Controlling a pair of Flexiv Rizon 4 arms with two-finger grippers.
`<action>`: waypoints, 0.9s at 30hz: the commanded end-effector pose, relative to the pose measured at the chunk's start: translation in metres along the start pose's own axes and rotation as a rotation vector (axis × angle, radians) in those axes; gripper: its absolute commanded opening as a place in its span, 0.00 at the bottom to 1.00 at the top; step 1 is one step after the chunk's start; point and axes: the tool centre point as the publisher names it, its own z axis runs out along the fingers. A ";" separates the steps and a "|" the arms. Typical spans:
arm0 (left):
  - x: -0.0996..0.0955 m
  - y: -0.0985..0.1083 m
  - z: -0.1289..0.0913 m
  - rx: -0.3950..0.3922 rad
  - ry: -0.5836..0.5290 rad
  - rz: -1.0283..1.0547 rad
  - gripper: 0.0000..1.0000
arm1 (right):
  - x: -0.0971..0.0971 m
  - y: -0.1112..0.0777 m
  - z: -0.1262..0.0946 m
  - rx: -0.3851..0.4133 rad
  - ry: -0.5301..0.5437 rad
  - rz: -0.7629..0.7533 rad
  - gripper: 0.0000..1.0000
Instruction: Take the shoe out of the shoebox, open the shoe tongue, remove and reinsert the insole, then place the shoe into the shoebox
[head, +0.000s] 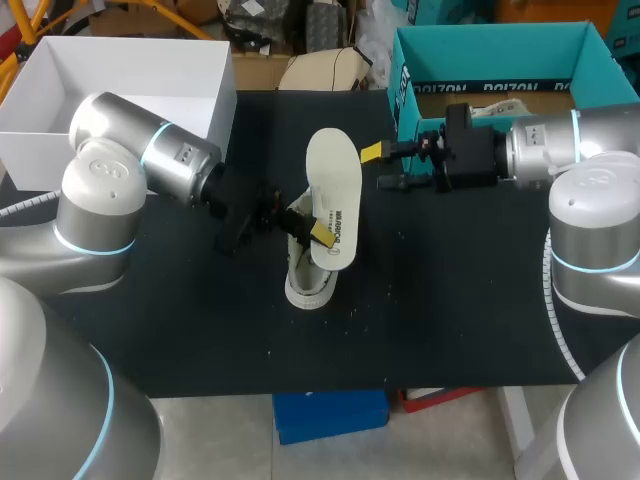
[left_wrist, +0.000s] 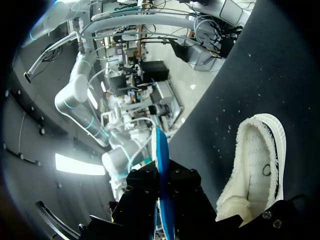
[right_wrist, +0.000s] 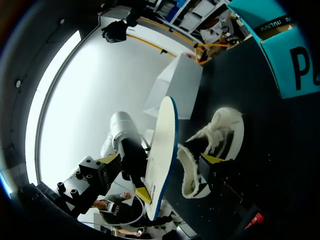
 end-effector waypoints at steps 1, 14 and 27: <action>0.000 0.000 0.000 0.002 0.003 0.001 0.00 | -0.005 0.006 0.008 0.053 0.058 0.021 1.00; 0.000 0.000 0.000 0.002 0.003 0.001 0.00 | 0.000 -0.013 0.023 0.147 0.226 0.176 1.00; 0.000 0.000 0.000 0.002 0.003 0.001 0.00 | 0.000 -0.032 0.037 0.126 0.246 0.198 0.49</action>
